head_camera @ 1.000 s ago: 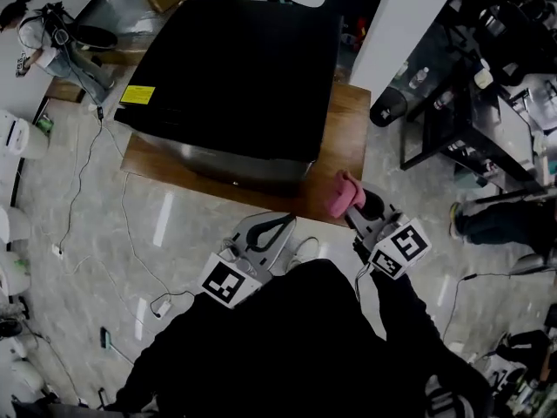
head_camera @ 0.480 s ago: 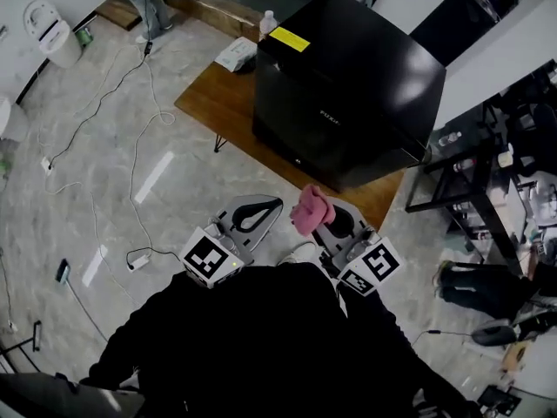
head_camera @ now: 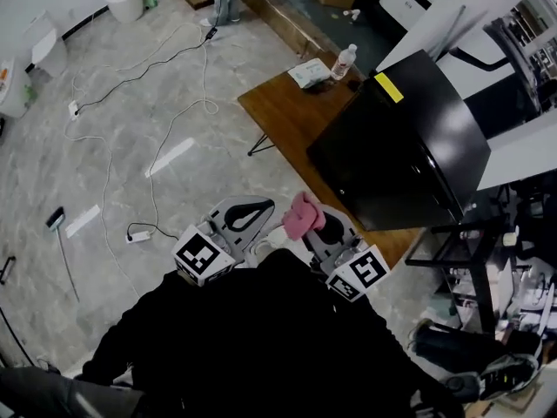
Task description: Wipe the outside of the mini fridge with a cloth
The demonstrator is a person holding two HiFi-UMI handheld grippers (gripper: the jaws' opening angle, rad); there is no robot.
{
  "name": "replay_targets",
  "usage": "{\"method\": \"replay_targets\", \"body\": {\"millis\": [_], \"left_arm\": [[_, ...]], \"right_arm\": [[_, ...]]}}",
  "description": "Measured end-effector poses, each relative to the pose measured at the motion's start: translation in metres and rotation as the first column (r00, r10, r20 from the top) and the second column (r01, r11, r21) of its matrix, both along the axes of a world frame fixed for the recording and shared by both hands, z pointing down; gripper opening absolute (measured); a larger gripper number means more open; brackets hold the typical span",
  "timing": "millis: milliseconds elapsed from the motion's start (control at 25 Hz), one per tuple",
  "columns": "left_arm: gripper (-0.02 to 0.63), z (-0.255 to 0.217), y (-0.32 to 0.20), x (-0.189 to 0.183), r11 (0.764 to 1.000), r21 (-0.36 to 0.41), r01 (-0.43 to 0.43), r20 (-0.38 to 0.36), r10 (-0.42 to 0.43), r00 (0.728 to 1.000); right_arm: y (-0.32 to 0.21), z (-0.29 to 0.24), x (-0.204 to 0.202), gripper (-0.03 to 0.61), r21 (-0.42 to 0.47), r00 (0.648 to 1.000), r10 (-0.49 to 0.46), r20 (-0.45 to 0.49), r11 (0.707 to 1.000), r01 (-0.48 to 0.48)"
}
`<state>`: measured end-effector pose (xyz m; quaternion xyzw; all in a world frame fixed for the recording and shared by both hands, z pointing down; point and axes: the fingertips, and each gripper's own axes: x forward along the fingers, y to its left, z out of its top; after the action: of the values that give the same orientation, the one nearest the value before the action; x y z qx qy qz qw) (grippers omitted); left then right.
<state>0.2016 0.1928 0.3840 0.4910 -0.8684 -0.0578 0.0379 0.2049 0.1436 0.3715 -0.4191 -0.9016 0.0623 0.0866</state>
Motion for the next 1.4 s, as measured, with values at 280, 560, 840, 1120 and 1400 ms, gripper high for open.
{"method": "replay_targets", "body": {"millis": [280, 560, 840, 1120, 1400], "left_arm": [[0.006, 0.013, 0.061, -0.061, 0.99, 0.012, 0.143, -0.038, -0.142, 0.989], [0.006, 0.0, 0.083, -0.159, 0.975, -0.047, 0.215, -0.044, -0.217, 0.975], [0.006, -0.011, 0.073, -0.237, 0.975, -0.081, 0.207, -0.019, -0.209, 0.978], [0.006, -0.026, 0.056, -0.299, 0.98, -0.1, 0.171, 0.013, -0.17, 0.985], [0.006, -0.02, 0.026, -0.368, 0.995, -0.084, 0.048, 0.029, -0.046, 0.999]], "right_arm": [[0.053, 0.023, -0.065, 0.081, -0.018, 0.992, -0.119, -0.034, 0.993, 0.119], [0.084, 0.016, -0.166, 0.081, -0.083, 0.98, -0.2, -0.008, 0.977, 0.198], [0.081, 0.014, -0.241, 0.081, -0.083, 0.973, -0.232, -0.018, 0.97, 0.23], [0.067, 0.01, -0.288, 0.081, -0.003, 0.991, -0.13, 0.029, 0.991, 0.13], [0.049, 0.018, -0.344, 0.081, -0.036, 1.0, 0.014, 0.018, 0.999, -0.013]]}}
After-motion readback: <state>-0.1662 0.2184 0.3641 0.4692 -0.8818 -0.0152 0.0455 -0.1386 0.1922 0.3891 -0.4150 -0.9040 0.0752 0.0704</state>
